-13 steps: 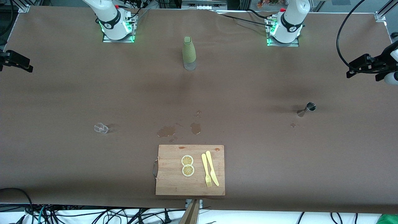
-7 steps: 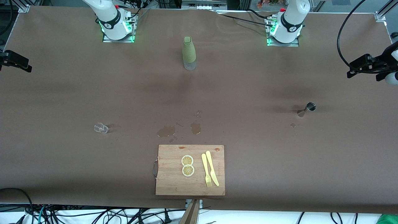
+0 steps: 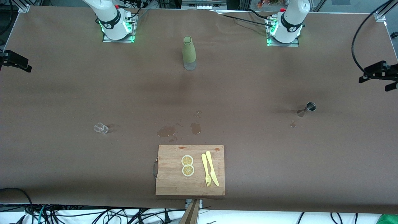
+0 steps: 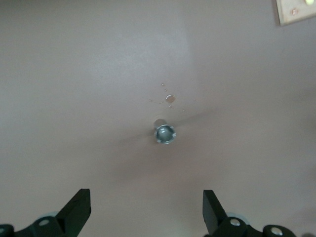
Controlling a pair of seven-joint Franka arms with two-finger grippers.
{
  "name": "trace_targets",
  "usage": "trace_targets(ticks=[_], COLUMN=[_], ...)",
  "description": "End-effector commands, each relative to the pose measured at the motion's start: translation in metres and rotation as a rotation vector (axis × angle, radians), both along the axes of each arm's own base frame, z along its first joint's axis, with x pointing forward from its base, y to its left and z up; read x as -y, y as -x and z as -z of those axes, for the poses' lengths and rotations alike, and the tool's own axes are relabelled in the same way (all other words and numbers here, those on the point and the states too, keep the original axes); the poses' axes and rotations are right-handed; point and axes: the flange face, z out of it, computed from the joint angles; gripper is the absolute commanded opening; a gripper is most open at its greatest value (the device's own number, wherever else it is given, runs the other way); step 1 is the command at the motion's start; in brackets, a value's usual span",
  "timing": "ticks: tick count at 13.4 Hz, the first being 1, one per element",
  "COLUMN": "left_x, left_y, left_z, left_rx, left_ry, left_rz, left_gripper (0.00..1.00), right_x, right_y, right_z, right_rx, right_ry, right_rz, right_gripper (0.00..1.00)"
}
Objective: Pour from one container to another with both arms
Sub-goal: 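Lower the left gripper to the steel jigger while the right gripper reaches the beaker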
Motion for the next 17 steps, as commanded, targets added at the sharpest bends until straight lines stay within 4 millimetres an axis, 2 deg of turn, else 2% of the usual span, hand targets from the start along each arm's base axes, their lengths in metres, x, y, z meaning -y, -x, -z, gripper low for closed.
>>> trace_targets(ticks=[1, 3, 4, 6, 9, 11, 12, 13, 14, 16, 17], left_x=[-0.033, -0.064, -0.072, -0.098, -0.138, -0.156, -0.164, -0.163, -0.166, -0.166, -0.166], left_y=[-0.003, -0.006, -0.01, -0.014, -0.014, -0.014, -0.017, -0.02, -0.019, -0.017, -0.015], left_z=[0.024, 0.059, 0.077, 0.125, 0.2, 0.266, 0.292, 0.31, 0.327, 0.363, 0.378], left_rx=[0.002, 0.011, 0.021, 0.019, 0.079, 0.148, 0.199, 0.23, 0.247, 0.304, 0.338], left_ry=[0.065, 0.167, 0.22, 0.311, 0.482, 0.616, 0.663, 0.697, 0.728, 0.806, 0.835], left_rz=[0.159, 0.325, 0.382, 0.463, 0.572, 0.638, 0.682, 0.732, 0.753, 0.815, 0.849], left_gripper=[1.0, 1.0, 1.0, 1.0, 1.0, 1.0, 1.0, 1.0, 1.0, 1.0, 1.0], right_x=[0.002, 0.002, 0.001, -0.002, -0.014, -0.022, -0.027, -0.032, -0.032, -0.032, -0.034], right_y=[0.002, -0.001, -0.002, -0.009, -0.024, -0.034, -0.041, -0.048, -0.049, -0.057, -0.058], right_z=[-0.001, 0.004, 0.005, 0.015, 0.034, 0.045, 0.055, 0.071, 0.075, 0.103, 0.11], right_rx=[0.008, 0.002, -0.001, -0.011, -0.013, 0.001, 0.003, -0.018, -0.022, -0.046, -0.062], right_ry=[0.01, 0.011, 0.01, 0.009, 0.001, 0.002, 0.003, 0.004, 0.002, 0.006, 0.004], right_rz=[0.01, 0.008, 0.008, 0.006, -0.009, -0.022, -0.029, -0.039, -0.039, -0.041, -0.049], right_gripper=[1.0, 1.0, 1.0, 1.0, 1.0, 1.0, 1.0, 1.0, 1.0, 1.0, 1.0])
